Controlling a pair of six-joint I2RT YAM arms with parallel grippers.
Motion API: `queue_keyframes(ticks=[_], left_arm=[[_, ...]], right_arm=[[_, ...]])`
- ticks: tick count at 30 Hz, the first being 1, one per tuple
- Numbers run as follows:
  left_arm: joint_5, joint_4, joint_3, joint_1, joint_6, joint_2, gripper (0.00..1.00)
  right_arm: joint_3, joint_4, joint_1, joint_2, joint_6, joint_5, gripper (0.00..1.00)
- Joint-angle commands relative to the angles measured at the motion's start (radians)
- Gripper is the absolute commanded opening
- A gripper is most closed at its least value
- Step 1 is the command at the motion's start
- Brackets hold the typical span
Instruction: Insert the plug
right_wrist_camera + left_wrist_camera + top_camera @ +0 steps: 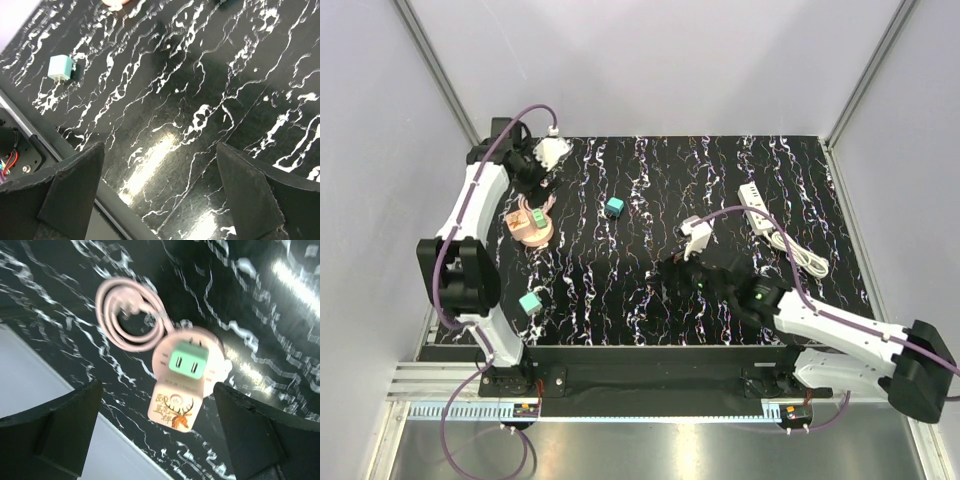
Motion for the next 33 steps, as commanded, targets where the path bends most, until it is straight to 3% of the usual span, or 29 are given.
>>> queue_keyframes(ticks=[1,3,6,7,9,11,15,19,22,28,33], left_arm=[[-0.134,0.149,0.021,-0.081,-0.164,-0.116,0.99],[-0.235,0.216,0.024,-0.152,-0.251,-0.157,0.99],[-0.545,0.244,0.1,-0.241,-0.431,-0.165,0.99],[-0.72,0.238,0.127,-0.264,-0.47,-0.16,0.99],[-0.785,0.235,0.133,-0.307,-0.511,-0.18,0.99],[-0.719,0.243,0.116,-0.307,-0.568,-0.25,0.99],[-0.719,0.232,0.084,-0.287,-0.915,-0.366,0.99],[-0.473,0.241,-0.043,-0.249,-1.042,-0.522,0.99],[-0.37,0.183,-0.069,-0.236,-1.18,-0.577,0.99],[-0.428,0.168,-0.287,-0.203,-1.33,-0.7,0.99],[-0.463,0.07,-0.332,-0.121,-1.481,-0.743,0.99]], right_arm=[[0.085,-0.108,0.007,0.071,0.083,0.026,1.0],[0.107,-0.114,0.007,0.102,0.137,0.02,1.0],[0.148,-0.105,0.007,0.177,0.169,0.002,1.0],[0.16,-0.1,0.006,0.225,0.171,-0.011,1.0],[0.209,-0.093,0.009,0.277,0.19,-0.021,1.0],[0.277,-0.093,0.014,0.366,0.206,-0.021,0.99],[0.432,-0.106,0.035,0.544,0.215,-0.002,0.96],[0.666,-0.148,0.081,0.789,0.215,0.058,0.94],[0.806,-0.214,0.119,0.95,0.206,0.068,0.88],[1.154,-0.284,0.187,1.194,0.217,0.057,0.82],[1.274,-0.286,0.225,1.312,0.195,0.06,0.82]])
